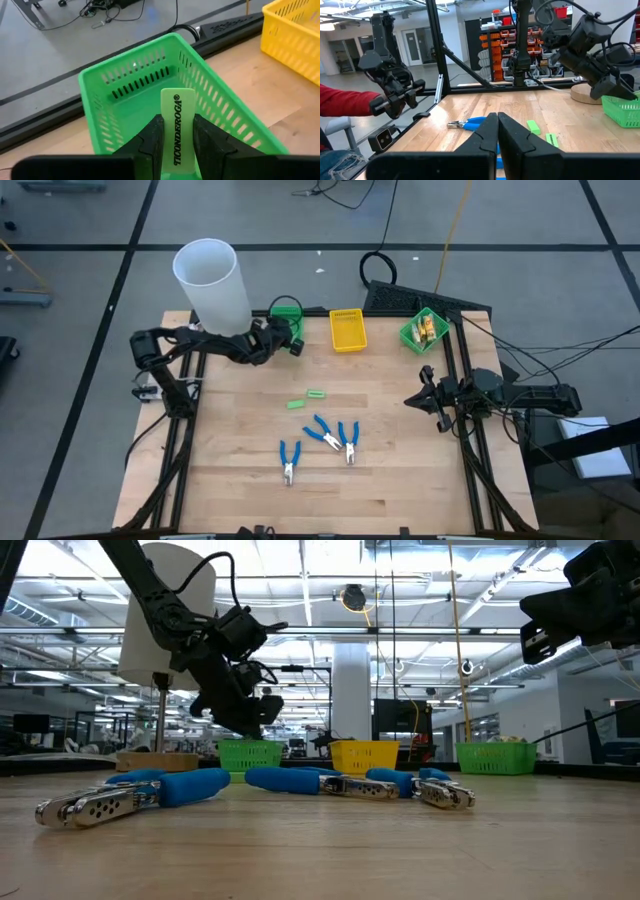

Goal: Pick & Place School Supplies
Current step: Put the green eraser into the left green bin

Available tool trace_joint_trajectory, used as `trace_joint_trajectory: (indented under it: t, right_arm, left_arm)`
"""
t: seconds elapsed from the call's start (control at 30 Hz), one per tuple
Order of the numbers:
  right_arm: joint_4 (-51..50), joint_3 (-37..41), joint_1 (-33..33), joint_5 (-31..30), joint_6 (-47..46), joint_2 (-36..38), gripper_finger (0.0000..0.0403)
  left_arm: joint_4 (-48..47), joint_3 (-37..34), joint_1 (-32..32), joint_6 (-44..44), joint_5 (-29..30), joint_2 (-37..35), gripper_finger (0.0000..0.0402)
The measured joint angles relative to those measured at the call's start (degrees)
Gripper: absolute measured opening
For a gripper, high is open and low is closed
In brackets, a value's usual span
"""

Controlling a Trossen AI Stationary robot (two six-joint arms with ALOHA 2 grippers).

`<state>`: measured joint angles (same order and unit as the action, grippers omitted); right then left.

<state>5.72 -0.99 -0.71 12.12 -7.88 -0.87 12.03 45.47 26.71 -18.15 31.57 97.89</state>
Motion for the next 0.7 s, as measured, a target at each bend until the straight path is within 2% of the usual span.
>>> trace_joint_trajectory:
  t: [0.37,0.7]
  right_arm:
    - [0.01,0.01,0.00,0.00,0.00,-0.01,0.0004]
    - [0.02,0.00,0.01,0.00,0.00,-0.01,0.0004]
  left_arm:
    - [0.81,-0.02,0.23,1.14,1.55,0.52,0.0092]
    - [0.88,-0.02,0.21,1.39,1.48,0.50,0.0186]
